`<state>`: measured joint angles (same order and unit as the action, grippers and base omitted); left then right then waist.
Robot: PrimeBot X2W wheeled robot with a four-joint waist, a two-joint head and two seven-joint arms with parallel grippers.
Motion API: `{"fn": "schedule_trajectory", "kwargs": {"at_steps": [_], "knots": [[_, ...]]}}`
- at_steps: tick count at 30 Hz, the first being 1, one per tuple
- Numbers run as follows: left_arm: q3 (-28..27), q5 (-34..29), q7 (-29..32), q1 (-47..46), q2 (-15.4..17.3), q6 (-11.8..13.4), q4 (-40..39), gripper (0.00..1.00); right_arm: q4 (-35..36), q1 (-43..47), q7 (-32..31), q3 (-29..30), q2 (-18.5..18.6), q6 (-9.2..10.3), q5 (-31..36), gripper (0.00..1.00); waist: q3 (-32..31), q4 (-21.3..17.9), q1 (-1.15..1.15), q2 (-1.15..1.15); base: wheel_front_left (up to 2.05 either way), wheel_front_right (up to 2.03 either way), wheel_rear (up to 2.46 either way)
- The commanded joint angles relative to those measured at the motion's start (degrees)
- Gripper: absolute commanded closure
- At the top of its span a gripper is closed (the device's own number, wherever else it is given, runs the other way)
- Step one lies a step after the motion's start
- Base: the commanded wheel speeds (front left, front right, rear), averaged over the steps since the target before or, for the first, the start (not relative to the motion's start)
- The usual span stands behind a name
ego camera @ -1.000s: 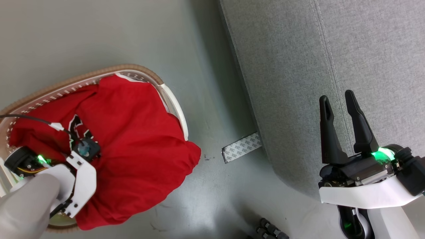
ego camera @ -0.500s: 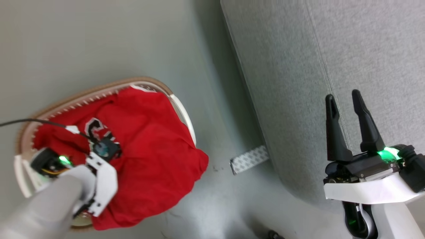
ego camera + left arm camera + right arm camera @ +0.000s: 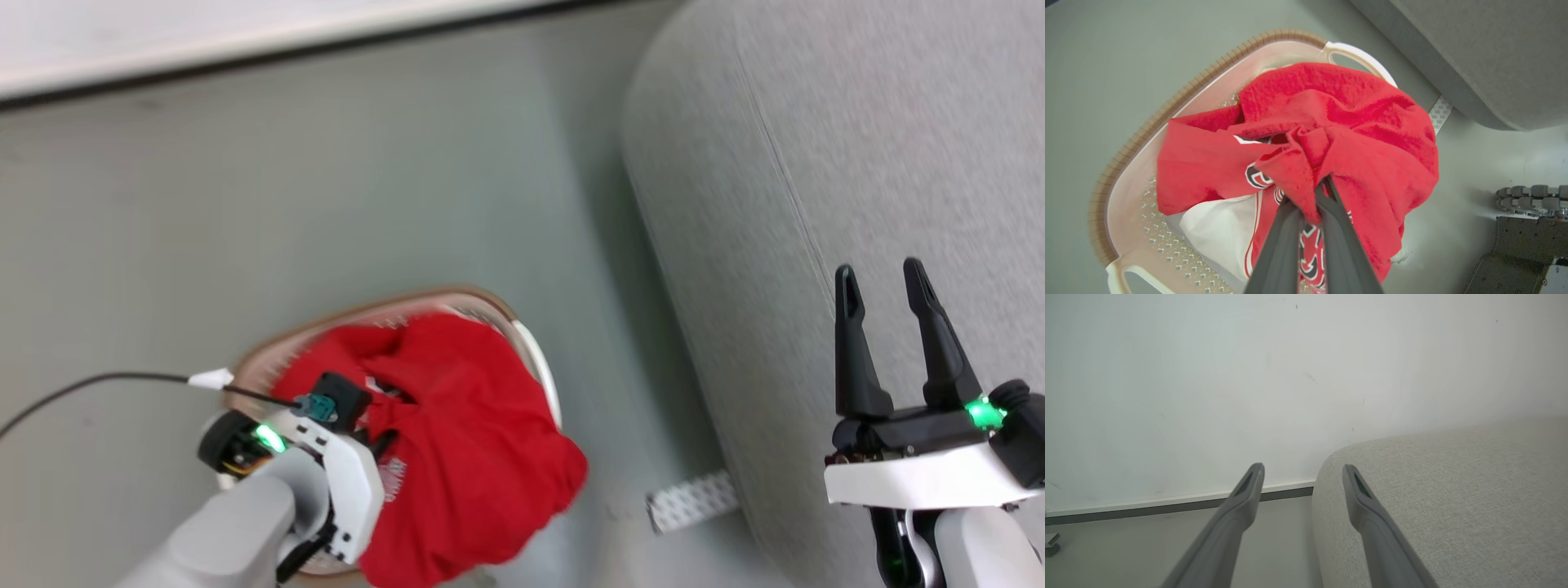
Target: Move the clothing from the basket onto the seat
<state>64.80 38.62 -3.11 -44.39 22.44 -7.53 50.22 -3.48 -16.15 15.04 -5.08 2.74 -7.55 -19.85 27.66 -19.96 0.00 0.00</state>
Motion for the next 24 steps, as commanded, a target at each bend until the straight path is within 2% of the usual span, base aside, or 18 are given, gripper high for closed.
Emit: {"fn": "schedule_trajectory", "kwargs": {"at_steps": [1, 10, 16, 24], "knots": [[-1.1, 2.2, -2.6, 1.6, -1.0, 0.1, -0.1, 1.00, -0.6, 1.4, 0.1, 0.7, 0.1, 0.12, 1.1, 0.00, -6.7, 5.7, 0.00, 0.00, 0.00, 0.00, 0.00], [-3.9, 7.3, -9.9, 4.8, -5.2, 0.1, -3.2, 1.00, -3.2, 4.3, 0.1, 2.2, 0.2, 0.12, 4.0, 0.00, -15.4, 12.6, 0.00, 0.00, 0.00, 0.00, 0.00], [-6.4, 8.5, -11.4, 6.0, -5.5, 0.6, -7.6, 1.00, -4.2, 5.7, 0.1, 2.5, 0.2, 0.12, 4.9, 0.00, -19.0, 14.8, 0.00, 0.00, 0.00, 0.00, 0.00], [-10.8, 8.9, -12.1, 6.8, -4.1, 3.3, -18.5, 1.00, -4.7, 7.7, 0.1, 2.4, 0.1, 0.12, 4.6, 0.00, -22.3, 16.9, 0.00, 0.00, 0.00, 0.00, 0.00]]}}
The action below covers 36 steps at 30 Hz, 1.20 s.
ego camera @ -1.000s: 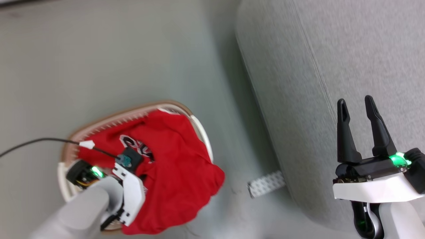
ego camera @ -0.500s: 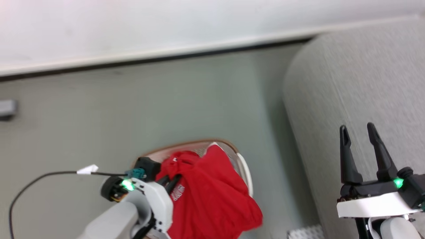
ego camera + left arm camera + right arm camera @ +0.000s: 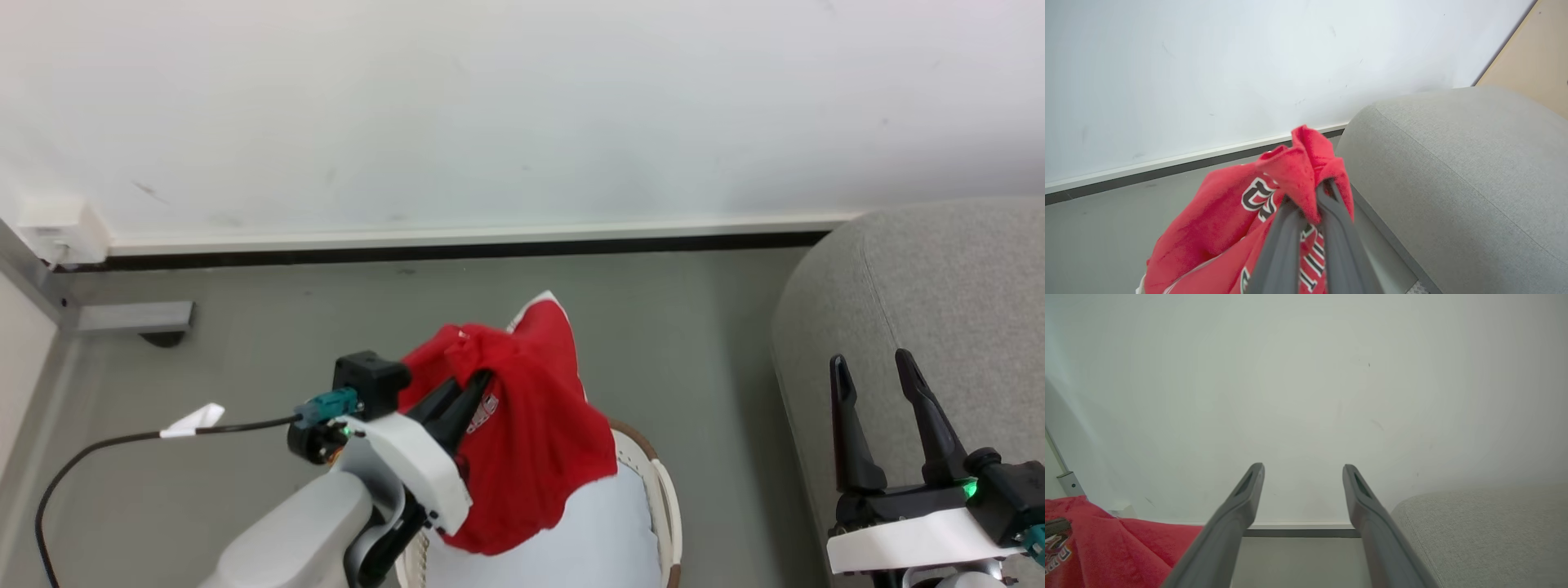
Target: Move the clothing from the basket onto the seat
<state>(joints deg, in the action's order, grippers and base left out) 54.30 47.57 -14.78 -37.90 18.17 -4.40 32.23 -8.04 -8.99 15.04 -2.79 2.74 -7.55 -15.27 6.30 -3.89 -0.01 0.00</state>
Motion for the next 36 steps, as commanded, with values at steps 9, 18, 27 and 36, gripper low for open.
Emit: {"fn": "schedule_trajectory", "kwargs": {"at_steps": [9, 18, 27, 36], "knots": [[-3.5, -0.6, 0.4, -3.6, 1.4, 4.6, -11.8, 1.00, -0.4, 2.3, 0.1, -2.3, 0.1, 0.12, -0.6, 0.00, -3.2, 1.5, 0.01, 0.00, 0.00, 0.00, 0.00], [-5.7, -0.3, 2.3, -5.6, 4.1, 7.4, -19.9, 1.00, 0.6, 3.1, 0.1, -5.4, 0.1, 0.12, -0.6, 0.00, -3.2, 1.1, 0.01, 0.00, 0.00, 0.00, 0.00], [-5.9, 0.2, 2.1, -3.7, 5.0, 8.7, -22.5, 1.00, 1.7, 2.2, 0.1, -7.6, 0.1, 0.12, 1.0, 0.00, -3.2, 1.0, 0.01, 0.00, 0.00, 0.00, 0.00], [-5.3, 0.0, 1.7, -3.1, 4.4, 8.7, -22.1, 1.00, 0.3, 0.3, 0.1, -14.0, 0.1, 0.12, 3.8, 0.00, -3.2, 1.9, 0.01, 0.00, 0.00, 0.00, 0.00]]}}
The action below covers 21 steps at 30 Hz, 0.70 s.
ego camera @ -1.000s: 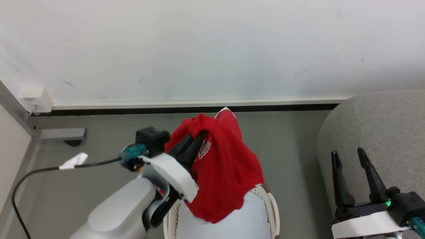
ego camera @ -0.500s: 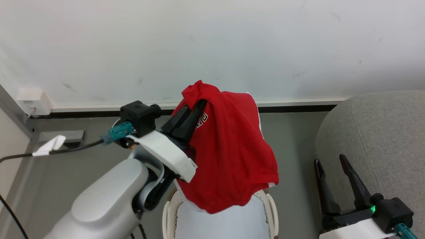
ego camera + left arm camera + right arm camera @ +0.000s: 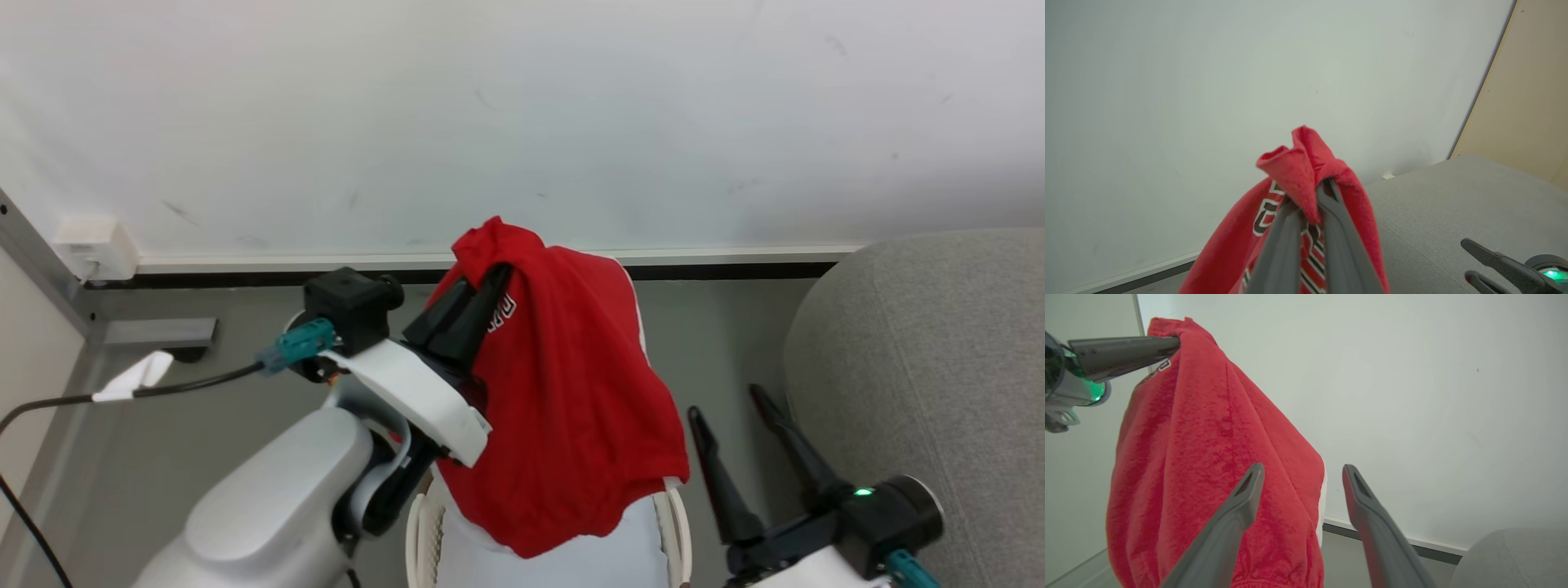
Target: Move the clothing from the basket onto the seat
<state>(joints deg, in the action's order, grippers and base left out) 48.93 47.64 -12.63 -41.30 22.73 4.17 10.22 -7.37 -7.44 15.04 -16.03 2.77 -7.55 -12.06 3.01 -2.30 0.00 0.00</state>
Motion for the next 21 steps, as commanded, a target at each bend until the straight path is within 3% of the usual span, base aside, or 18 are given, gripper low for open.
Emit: {"fn": "schedule_trajectory", "kwargs": {"at_steps": [1, 12, 21], "knots": [[0.4, -0.2, -0.5, 0.4, -0.4, -0.1, 0.0, 1.00, -0.9, -1.7, -0.2, -1.9, 0.1, 0.12, 1.0, 0.00, 0.1, 0.5, 0.00, 0.00, 0.00, 0.00, 0.00], [4.4, -0.8, 0.1, 1.3, -4.6, -1.7, 1.7, 1.00, -5.4, -8.4, -4.8, -15.3, 2.6, 0.12, -2.3, 0.00, -1.5, 4.8, 0.00, 0.00, 0.00, 0.00, 0.00], [7.1, -1.2, 1.1, 1.1, -7.2, -2.8, 1.6, 1.00, -13.1, -10.7, -8.2, -13.5, 1.3, 0.12, -2.2, 0.00, -2.5, 8.6, 0.00, 0.00, 0.00, 0.00, 0.00]]}}
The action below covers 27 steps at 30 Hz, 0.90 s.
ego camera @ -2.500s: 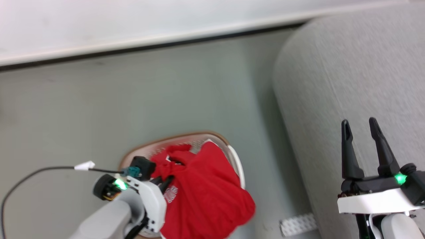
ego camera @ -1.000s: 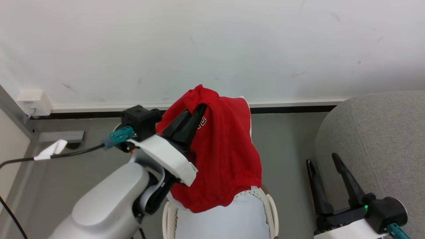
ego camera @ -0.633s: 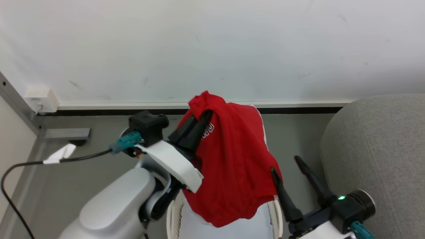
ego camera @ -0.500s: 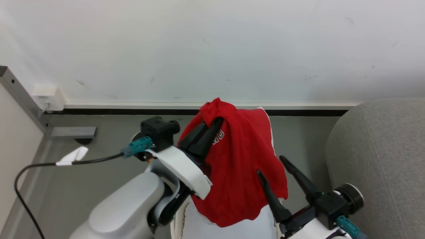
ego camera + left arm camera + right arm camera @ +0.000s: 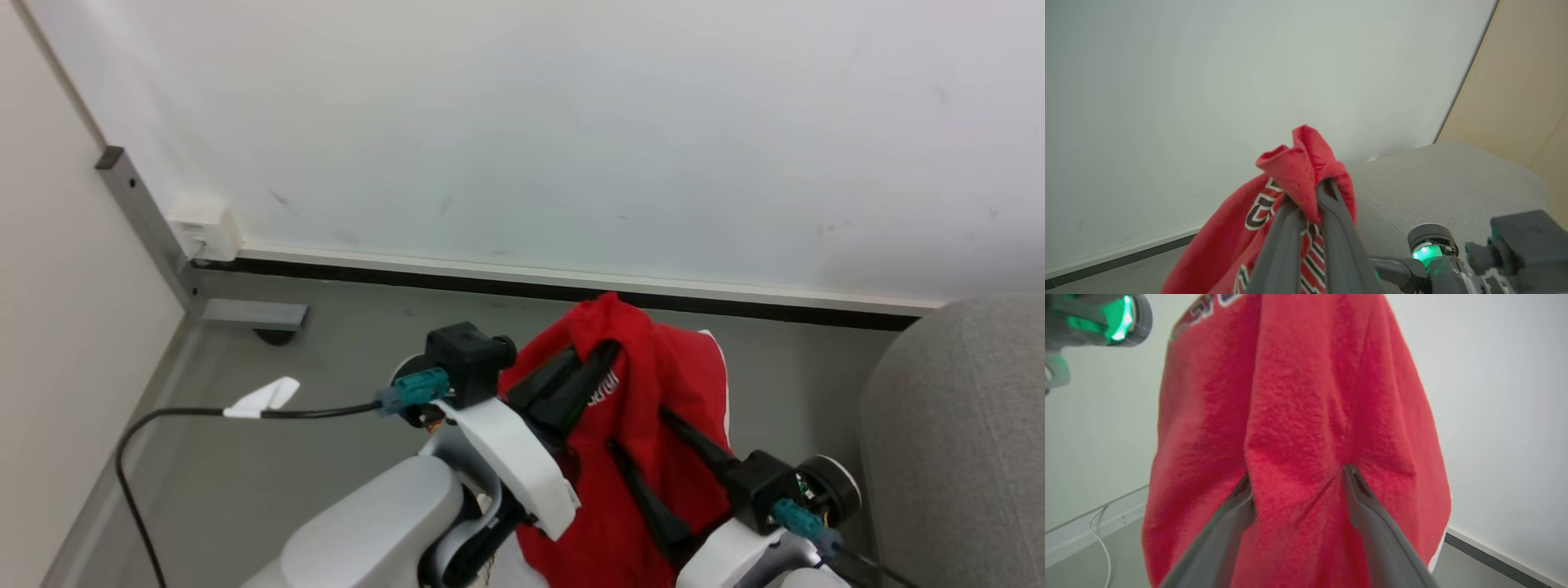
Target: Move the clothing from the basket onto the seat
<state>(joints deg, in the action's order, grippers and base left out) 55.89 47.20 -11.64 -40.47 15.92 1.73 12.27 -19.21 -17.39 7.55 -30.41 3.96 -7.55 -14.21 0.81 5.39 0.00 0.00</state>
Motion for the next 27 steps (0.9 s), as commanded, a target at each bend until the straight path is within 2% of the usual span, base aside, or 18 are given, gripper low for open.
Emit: {"fn": "schedule_trajectory", "kwargs": {"at_steps": [1, 8, 15, 22, 23, 24, 25, 27], "knots": [[0.5, -0.7, 0.3, 0.3, -0.6, -0.5, -0.5, 1.00, -2.8, -1.1, -1.3, 1.3, 0.0, 0.12, 0.6, 0.00, -0.5, 1.5, 0.00, 0.00, 0.00, 0.00, 0.00], [3.2, -0.5, 2.0, 0.1, -3.1, -1.7, -1.3, 1.00, -8.8, -4.1, -0.2, 3.0, -0.8, 0.12, 0.2, 0.00, -1.4, 4.6, 0.00, 0.00, 0.00, 0.00, 0.00], [5.9, 0.3, 3.9, 1.0, -4.9, -3.2, -0.8, 1.00, -14.3, -8.0, 4.7, 1.0, -0.4, 0.12, 0.4, 0.00, -2.2, 6.7, 0.00, 0.00, 0.00, 0.00, 0.00], [6.1, 1.0, 4.3, 1.0, -4.7, -3.4, -0.1, 1.00, -16.2, -10.0, 7.4, 0.2, -0.1, 0.12, 0.5, 0.00, -1.7, 7.1, 0.00, 0.00, 0.00, 0.00, 0.00], [6.0, 1.1, 4.2, 0.9, -4.5, -3.4, 0.0, 1.00, -16.2, -10.0, 7.5, 0.0, -0.1, 0.12, 0.5, 0.37, -1.5, 7.0, 0.00, 0.00, 0.00, 0.00, 0.00], [5.9, 1.2, 4.2, 0.8, -4.4, -3.4, 0.0, 1.00, -16.2, -10.1, 7.6, -0.1, 0.0, 0.12, 0.5, 0.83, -1.3, 6.9, 0.00, 0.00, 0.00, 0.00, 0.00], [5.7, 1.3, 4.1, 0.7, -4.2, -3.4, 0.1, 1.00, -16.1, -10.1, 7.7, -0.2, 0.1, 0.12, 0.4, 1.00, -1.2, 6.7, 0.00, 0.00, 0.00, 0.00, 0.00], [5.3, 1.6, 3.9, 0.5, -3.8, -3.3, 0.2, 1.00, -14.9, -10.2, 7.7, -0.3, 0.2, 0.12, 0.6, 1.00, -0.8, 6.4, 0.00, 0.00, 0.00, 0.00, 0.00]]}}
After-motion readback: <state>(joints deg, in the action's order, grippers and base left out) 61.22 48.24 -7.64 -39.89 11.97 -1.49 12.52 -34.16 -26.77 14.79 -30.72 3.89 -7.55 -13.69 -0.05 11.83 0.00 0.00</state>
